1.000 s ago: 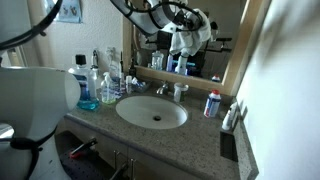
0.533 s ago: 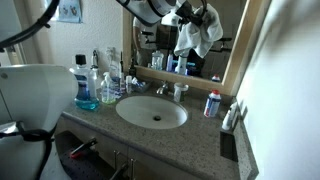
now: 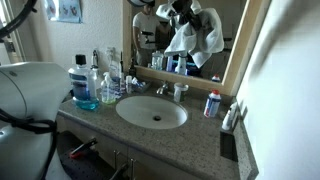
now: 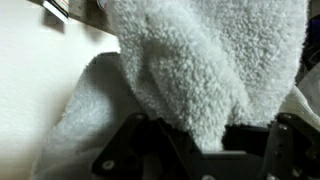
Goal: Wipe the mirror with the white cloth
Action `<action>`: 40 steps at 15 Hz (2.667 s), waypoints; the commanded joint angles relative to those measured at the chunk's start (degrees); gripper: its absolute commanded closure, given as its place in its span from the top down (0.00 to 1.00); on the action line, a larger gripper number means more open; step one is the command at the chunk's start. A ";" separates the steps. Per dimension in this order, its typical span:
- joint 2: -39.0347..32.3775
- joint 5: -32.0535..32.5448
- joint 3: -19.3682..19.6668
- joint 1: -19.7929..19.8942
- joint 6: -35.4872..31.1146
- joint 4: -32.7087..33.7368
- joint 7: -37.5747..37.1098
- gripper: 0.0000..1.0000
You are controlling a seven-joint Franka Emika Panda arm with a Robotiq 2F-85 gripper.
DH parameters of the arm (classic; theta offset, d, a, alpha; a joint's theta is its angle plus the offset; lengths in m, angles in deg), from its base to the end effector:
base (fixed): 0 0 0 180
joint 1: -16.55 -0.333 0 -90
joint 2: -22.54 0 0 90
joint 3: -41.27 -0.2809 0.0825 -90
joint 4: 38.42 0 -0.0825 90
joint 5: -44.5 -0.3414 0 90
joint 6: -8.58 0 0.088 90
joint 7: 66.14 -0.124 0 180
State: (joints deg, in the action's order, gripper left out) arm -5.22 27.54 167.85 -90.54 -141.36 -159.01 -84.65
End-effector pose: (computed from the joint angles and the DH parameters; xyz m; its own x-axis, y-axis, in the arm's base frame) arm 0.4956 -0.1023 0.5885 0.4579 -0.5103 0.7280 -0.6254 -0.7669 -0.1442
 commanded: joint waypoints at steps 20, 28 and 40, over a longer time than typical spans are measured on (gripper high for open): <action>-16.28 -12.94 -2.82 10.05 16.30 -24.45 10.31 0.02; -15.25 -13.73 -7.54 13.16 14.83 -27.16 9.09 0.38; -16.52 -12.59 -4.19 14.60 22.17 -21.54 10.22 1.00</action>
State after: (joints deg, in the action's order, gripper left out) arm -20.96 15.03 161.70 -75.46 -122.69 -183.52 -76.43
